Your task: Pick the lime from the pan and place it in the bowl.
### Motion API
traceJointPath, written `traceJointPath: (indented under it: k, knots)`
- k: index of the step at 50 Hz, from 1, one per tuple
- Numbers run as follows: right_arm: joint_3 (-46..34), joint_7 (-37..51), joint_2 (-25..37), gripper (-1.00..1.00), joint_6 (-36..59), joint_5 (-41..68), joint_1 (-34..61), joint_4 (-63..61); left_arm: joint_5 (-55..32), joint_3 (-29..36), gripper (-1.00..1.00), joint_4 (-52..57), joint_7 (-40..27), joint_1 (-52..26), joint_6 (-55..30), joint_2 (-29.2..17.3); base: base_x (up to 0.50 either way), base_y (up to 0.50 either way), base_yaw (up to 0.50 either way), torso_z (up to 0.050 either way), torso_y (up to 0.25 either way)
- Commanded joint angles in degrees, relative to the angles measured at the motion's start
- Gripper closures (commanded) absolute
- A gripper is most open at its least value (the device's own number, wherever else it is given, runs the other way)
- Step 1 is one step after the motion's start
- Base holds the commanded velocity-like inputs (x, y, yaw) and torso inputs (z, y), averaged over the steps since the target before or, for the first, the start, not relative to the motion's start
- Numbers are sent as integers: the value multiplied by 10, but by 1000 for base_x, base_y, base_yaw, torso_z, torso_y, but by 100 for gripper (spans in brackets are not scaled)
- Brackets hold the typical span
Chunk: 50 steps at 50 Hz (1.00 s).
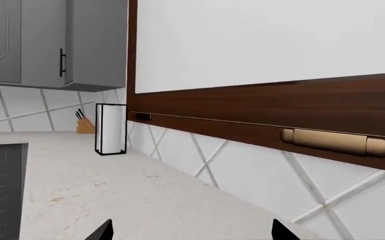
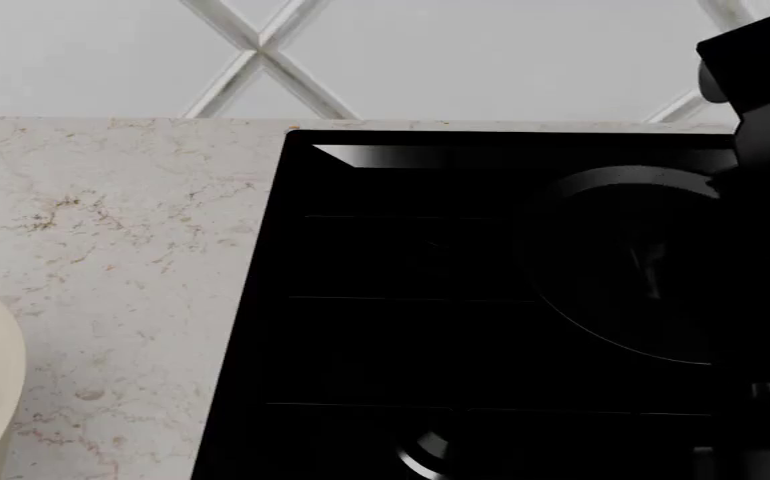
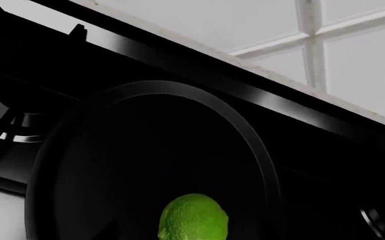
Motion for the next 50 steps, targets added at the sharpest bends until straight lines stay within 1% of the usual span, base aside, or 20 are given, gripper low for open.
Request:
traceJointPath:
  k: [1, 9, 16, 27, 33, 42, 50]
  knots:
    - [26, 14, -14, -100, -15, 2, 4, 28, 9, 3, -100, -9, 7, -10, 3, 7, 0, 0, 0, 0, 0]
    - [37, 31, -19, -100, -26, 10, 3, 45, 17, 21, -100, -12, 7, -20, 3, 8, 0, 0, 0, 0, 0]
    - [46, 41, -18, -100, -31, 15, -4, 51, 11, 24, -100, -11, 1, -28, 0, 6, 0, 0, 0, 0, 0]
    - [60, 59, -19, -100, -45, 25, -9, 69, 14, 54, -100, -14, -4, -50, -2, 3, 0, 0, 0, 0, 0]
    - [62, 62, -20, -100, -48, 28, -12, 73, 16, 60, -100, -20, 6, -56, -1, 10, 0, 0, 0, 0, 0]
    - [73, 79, -23, -100, -58, 36, -7, 91, 14, 51, -100, -18, 7, -55, -7, 13, 0, 0, 0, 0, 0]
    - [85, 99, -25, -100, -75, 46, -5, 117, 17, 74, -100, -23, 5, -73, -7, 10, 0, 0, 0, 0, 0]
